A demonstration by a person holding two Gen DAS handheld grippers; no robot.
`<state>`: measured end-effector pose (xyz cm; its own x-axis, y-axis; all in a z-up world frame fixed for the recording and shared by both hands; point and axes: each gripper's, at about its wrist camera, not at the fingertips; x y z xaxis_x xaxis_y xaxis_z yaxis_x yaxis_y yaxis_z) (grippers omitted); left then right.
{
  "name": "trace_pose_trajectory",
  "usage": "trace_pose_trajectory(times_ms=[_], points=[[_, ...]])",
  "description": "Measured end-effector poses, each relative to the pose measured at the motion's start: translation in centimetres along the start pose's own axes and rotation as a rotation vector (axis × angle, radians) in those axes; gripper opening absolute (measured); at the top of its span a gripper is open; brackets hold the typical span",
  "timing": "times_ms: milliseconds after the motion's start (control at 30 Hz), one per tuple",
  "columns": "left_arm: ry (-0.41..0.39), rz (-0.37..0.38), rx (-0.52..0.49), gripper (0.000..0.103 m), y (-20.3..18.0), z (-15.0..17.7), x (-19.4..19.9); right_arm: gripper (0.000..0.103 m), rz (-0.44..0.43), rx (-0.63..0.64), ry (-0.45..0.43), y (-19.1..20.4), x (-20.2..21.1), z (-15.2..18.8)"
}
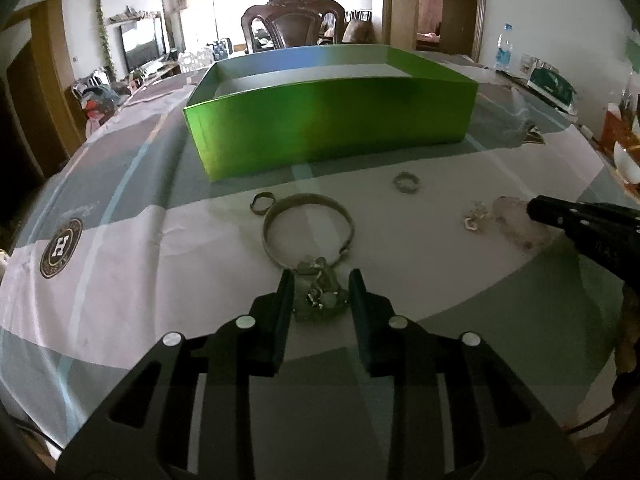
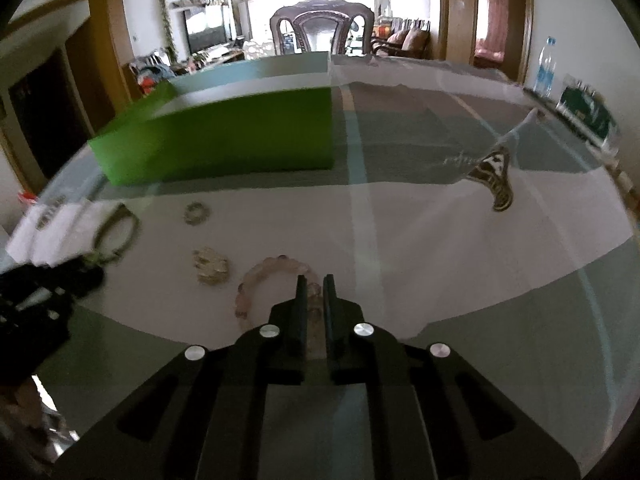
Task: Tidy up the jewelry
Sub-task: 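Lift the silver bangle with left while right lifts the clear bead bracelet, then carry both items over the green box and open both grippers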
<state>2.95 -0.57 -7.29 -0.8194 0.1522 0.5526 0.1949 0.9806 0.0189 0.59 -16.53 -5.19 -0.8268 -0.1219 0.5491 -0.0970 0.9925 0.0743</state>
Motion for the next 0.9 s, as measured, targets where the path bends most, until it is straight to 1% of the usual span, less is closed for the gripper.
trace_pose_trajectory(times_ms=[33, 67, 100, 133, 200, 300, 367, 467, 533, 600, 633, 667, 733, 767, 867, 900], points=[[-0.009, 0.002, 0.008, 0.028, 0.1, -0.2, 0.4, 0.008, 0.000, 0.013, -0.011, 0.3, 0.3, -0.2], [-0.014, 0.008, 0.015, 0.024, 0.4, -0.3, 0.6, 0.008, -0.006, 0.027, -0.027, 0.7, 0.8, -0.6], [-0.013, 0.017, 0.025, 0.015, 0.6, -0.5, 0.9, 0.008, -0.020, 0.032, -0.041, 1.0, 1.3, -1.1], [-0.006, 0.027, 0.037, 0.014, 0.9, -0.7, 1.0, 0.008, -0.030, 0.033, -0.049, 1.1, 1.5, -1.4], [0.007, 0.048, 0.065, 0.014, 1.6, -1.4, 1.1, 0.004, -0.047, 0.031, -0.077, 1.3, 2.3, -2.8], [-0.002, 0.028, 0.075, 0.014, 2.4, -2.2, 1.4, 0.004, -0.048, 0.032, -0.123, 1.4, 3.4, -4.5], [-0.019, 0.029, 0.084, 0.014, 2.8, -2.8, 2.0, 0.004, -0.052, 0.035, -0.141, 1.3, 3.8, -5.1], [-0.032, 0.040, 0.095, 0.014, 3.2, -3.2, 2.7, 0.004, -0.050, 0.036, -0.141, 1.1, 3.8, -5.2], [-0.037, 0.041, 0.095, 0.014, 3.4, -3.4, 3.0, 0.004, -0.045, 0.028, -0.122, 0.7, 3.4, -4.8], [-0.034, 0.033, 0.096, 0.014, 3.6, -3.5, 2.9, 0.004, -0.026, 0.028, -0.070, 0.3, 2.4, -4.1], [-0.032, 0.033, 0.097, 0.014, 3.7, -3.4, 3.0, 0.007, -0.021, 0.023, -0.048, 0.1, 2.0, -3.6], [-0.030, 0.035, 0.098, 0.014, 3.8, -3.3, 2.9, 0.011, -0.022, 0.015, -0.019, -0.1, 1.5, -3.1], [-0.021, 0.038, 0.100, 0.014, 3.8, -3.0, 2.7, 0.035, -0.014, 0.014, 0.036, -0.3, 0.3, -2.1], [-0.017, 0.038, 0.102, 0.014, 3.8, -2.9, 2.6, 0.037, -0.006, 0.019, 0.048, -0.3, 0.0, -1.8], [-0.004, 0.039, 0.109, 0.014, 3.9, -2.7, 2.2, 0.038, 0.017, 0.050, 0.101, 0.1, -1.4, -0.6], [-0.002, 0.037, 0.109, 0.014, 3.9, -2.7, 2.2, 0.032, 0.021, 0.054, 0.116, 0.2, -1.8, -0.2]])
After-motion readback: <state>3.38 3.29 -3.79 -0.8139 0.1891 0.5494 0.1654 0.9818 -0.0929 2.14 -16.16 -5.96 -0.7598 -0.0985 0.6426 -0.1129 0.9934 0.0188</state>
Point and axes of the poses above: each gripper's, at about its wrist camera, not at the fingertips, and x roughly against the way its jaws point, y to its left, z to its underside, and after that the axes turned 13 degrees about -y, right-handed
